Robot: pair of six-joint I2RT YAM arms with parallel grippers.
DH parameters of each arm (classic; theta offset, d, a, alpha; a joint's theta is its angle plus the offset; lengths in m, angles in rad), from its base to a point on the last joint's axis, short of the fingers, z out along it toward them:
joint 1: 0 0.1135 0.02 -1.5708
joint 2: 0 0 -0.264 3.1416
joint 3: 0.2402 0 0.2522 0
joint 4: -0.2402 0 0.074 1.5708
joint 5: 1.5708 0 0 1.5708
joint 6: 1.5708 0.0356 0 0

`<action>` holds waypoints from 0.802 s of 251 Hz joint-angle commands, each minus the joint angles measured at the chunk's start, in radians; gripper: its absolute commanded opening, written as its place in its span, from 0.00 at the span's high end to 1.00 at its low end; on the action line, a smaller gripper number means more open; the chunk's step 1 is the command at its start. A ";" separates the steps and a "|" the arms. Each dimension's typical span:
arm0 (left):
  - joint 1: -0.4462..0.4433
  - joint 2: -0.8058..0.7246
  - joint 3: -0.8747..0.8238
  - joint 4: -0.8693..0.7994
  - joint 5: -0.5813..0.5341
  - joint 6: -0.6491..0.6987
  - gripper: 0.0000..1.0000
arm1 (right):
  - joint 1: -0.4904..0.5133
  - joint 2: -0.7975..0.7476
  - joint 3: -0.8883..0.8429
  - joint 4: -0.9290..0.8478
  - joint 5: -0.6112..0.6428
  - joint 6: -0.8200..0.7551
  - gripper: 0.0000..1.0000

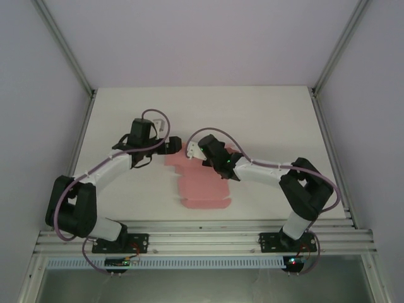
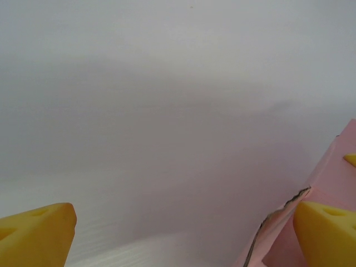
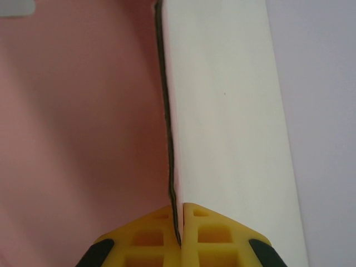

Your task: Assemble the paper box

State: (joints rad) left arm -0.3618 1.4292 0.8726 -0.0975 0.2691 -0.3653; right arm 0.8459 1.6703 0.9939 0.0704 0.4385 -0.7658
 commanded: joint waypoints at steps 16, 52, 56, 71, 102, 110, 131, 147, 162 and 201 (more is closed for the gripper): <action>-0.038 0.035 0.014 0.070 -0.024 0.048 0.01 | 0.000 -0.047 0.068 -0.133 -0.082 0.122 0.96; -0.078 0.062 0.038 0.058 -0.091 0.075 0.00 | -0.019 -0.065 0.121 -0.226 -0.105 0.205 0.95; -0.085 0.063 0.041 0.060 -0.099 0.079 0.00 | -0.022 -0.069 0.126 -0.230 -0.108 0.216 0.95; -0.107 0.067 0.038 0.066 -0.148 0.091 0.00 | -0.034 -0.090 0.133 -0.249 -0.142 0.250 0.95; -0.132 0.071 0.039 0.099 -0.185 0.083 0.00 | -0.060 -0.149 0.116 -0.259 -0.249 0.312 0.95; -0.136 0.071 0.040 0.107 -0.199 0.070 0.00 | -0.067 -0.165 0.110 -0.263 -0.286 0.331 0.95; -0.143 0.059 0.035 0.133 -0.216 0.052 0.00 | -0.100 -0.205 0.092 -0.273 -0.387 0.385 0.95; -0.144 0.041 0.031 0.138 -0.229 0.044 0.01 | -0.125 -0.228 0.079 -0.276 -0.420 0.416 0.95; -0.144 0.017 0.022 0.139 -0.237 0.045 0.00 | -0.139 -0.244 0.067 -0.279 -0.414 0.427 0.95; -0.139 -0.103 -0.024 0.084 -0.288 0.047 0.00 | -0.150 -0.273 0.023 -0.282 -0.345 0.416 0.96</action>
State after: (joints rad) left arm -0.5087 1.4281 0.8902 0.0639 0.0586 -0.3225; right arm 0.6971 1.4483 1.0397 -0.2565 0.0883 -0.3916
